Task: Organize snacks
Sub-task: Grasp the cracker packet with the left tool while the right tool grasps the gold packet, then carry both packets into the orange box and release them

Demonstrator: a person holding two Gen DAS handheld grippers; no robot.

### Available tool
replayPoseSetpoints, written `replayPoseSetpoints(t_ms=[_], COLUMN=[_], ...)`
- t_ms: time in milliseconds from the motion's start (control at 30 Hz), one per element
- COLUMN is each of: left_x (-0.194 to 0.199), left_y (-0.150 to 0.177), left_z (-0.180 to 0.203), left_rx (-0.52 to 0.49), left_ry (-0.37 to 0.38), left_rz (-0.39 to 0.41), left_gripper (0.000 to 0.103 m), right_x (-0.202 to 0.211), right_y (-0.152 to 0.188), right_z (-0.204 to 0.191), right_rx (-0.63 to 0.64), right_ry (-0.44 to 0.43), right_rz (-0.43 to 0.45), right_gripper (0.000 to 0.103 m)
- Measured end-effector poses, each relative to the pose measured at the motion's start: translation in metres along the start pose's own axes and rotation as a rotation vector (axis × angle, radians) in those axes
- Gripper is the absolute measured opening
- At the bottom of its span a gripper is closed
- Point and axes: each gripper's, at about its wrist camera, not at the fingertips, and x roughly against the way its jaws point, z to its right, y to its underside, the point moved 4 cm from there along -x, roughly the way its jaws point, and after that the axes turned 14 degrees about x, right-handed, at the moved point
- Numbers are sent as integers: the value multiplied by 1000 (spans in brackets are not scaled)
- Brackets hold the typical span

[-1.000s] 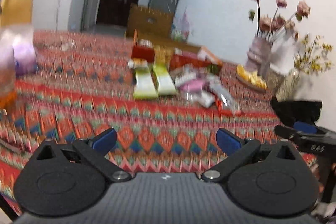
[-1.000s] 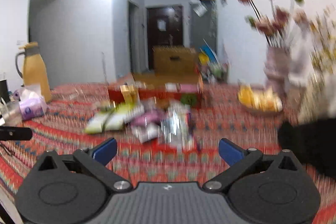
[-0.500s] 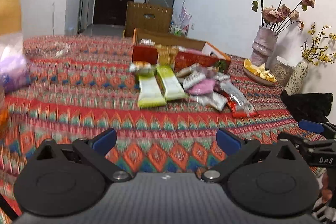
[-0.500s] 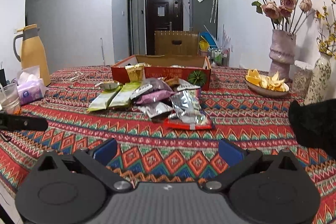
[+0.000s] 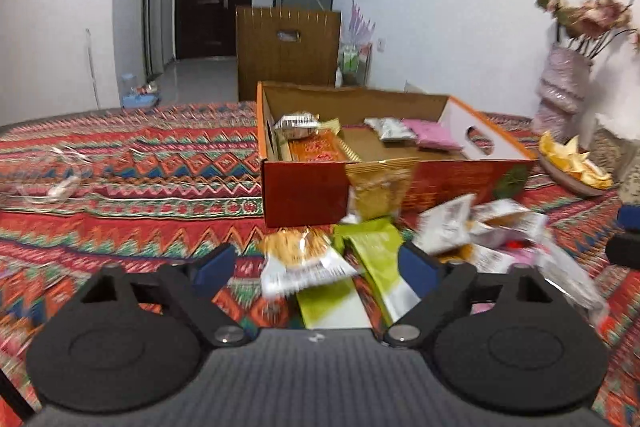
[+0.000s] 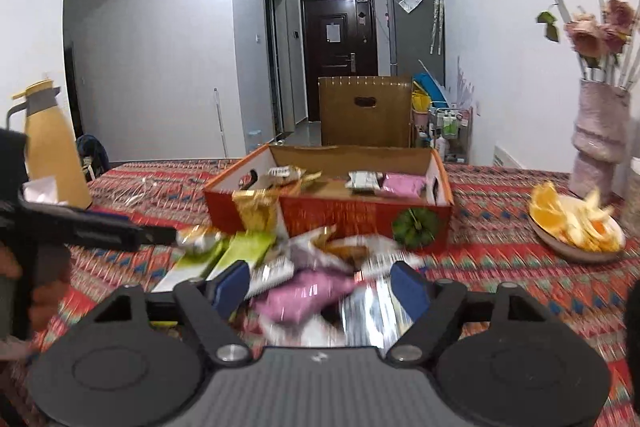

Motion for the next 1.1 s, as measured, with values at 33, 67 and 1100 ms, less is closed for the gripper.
replayPoseSetpoints(t_ms=[33,67,1100], left_x=[-12,-23,85], left_y=[0,0,10], left_z=[-4,-8,-14], left_rx=[16,39,118], left_ry=[1,5,28], left_rz=[-17,-30,115], left_gripper=[84,82,49], right_x=[-12,-26,-52], right_y=[-6,-13,-21], right_z=[1,0,-37], right_rx=[-4,-5,-178], right_ry=[-8,-20,-7], right_rz=[-1,0,45], right_gripper=[76,76,40])
